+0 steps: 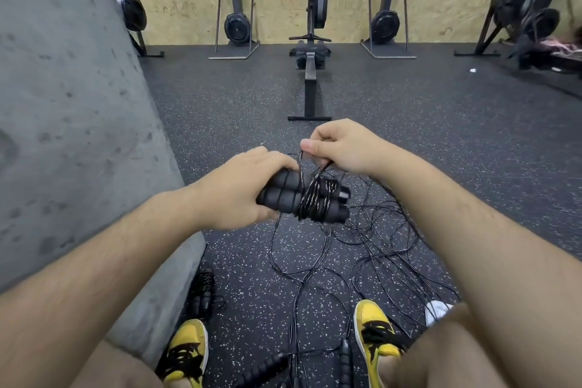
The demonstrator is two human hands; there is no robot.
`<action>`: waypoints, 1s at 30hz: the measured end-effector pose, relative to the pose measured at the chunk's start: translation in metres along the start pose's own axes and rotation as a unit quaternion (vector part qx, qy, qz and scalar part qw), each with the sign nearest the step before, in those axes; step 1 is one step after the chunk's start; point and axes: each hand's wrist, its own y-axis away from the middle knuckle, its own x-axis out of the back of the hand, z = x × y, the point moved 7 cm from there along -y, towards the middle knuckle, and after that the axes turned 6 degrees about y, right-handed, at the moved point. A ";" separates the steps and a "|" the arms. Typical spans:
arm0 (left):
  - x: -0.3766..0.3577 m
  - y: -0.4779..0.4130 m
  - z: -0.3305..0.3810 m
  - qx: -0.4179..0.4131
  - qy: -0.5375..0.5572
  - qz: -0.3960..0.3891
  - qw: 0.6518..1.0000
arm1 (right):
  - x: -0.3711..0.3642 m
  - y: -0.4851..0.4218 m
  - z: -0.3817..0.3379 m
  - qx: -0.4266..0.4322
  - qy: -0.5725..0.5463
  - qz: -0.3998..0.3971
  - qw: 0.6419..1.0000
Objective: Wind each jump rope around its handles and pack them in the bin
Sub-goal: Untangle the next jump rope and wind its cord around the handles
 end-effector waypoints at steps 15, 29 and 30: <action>0.014 0.007 0.008 0.049 0.423 0.056 0.903 | -0.043 0.005 0.007 -0.109 -0.380 -0.059 0.916; 0.023 0.008 -0.047 0.187 0.439 0.154 0.865 | -0.075 0.004 0.006 -0.104 -0.363 -0.095 0.921; 0.021 0.008 -0.050 0.192 0.442 0.155 0.862 | -0.080 0.007 0.001 -0.103 -0.355 -0.109 0.923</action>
